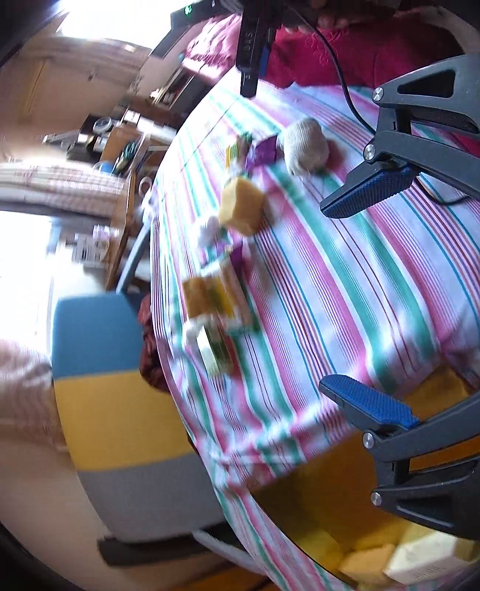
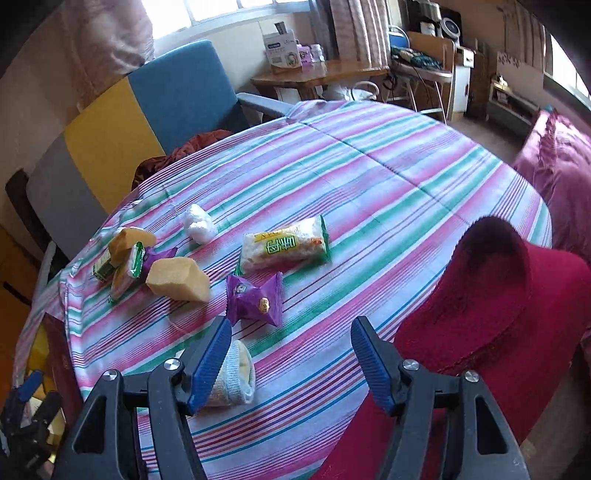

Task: Organize objects
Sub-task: 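Move both tools back to the items and grasp the white sock with the left gripper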

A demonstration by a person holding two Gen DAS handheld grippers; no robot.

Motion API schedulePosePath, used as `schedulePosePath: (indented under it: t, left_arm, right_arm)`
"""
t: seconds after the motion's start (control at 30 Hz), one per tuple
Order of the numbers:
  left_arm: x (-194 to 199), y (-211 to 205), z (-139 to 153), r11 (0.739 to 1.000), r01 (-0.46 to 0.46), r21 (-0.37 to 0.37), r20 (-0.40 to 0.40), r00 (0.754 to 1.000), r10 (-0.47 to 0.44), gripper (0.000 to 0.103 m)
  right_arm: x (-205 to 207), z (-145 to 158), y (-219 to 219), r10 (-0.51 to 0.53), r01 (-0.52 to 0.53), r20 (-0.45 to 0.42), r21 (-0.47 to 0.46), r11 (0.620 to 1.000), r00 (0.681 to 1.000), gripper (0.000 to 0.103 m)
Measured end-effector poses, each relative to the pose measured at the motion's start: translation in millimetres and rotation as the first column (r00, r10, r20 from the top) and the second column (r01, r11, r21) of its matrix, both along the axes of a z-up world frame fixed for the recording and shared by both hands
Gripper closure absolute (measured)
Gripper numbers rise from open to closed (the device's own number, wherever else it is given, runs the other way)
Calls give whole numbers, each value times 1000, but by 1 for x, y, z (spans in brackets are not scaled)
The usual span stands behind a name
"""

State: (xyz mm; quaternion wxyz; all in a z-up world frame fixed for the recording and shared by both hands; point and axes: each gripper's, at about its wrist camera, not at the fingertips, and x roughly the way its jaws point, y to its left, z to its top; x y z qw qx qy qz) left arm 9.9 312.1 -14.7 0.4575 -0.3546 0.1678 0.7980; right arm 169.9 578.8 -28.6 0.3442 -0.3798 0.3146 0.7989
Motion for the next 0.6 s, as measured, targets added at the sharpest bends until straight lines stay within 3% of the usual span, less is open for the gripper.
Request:
schedulePosePath:
  t: [0.17,0.33,0.6]
  left_arm:
    - [27,53,-13,983,180,-30,-21,983,-181,16]
    - [49,103,-28,951,306,-39,41,951,-305,15]
    - [72,148,-53,876,479,-62,88,877,-473,10]
  right_arm:
    - [2,-6,5,-3,-1,-64,-66,998,998,35]
    - [5,-8,8,-8,-4,-117,-101,995,993,35]
    - [7,-9,12,-7,-14,-158,-129,992,987,35]
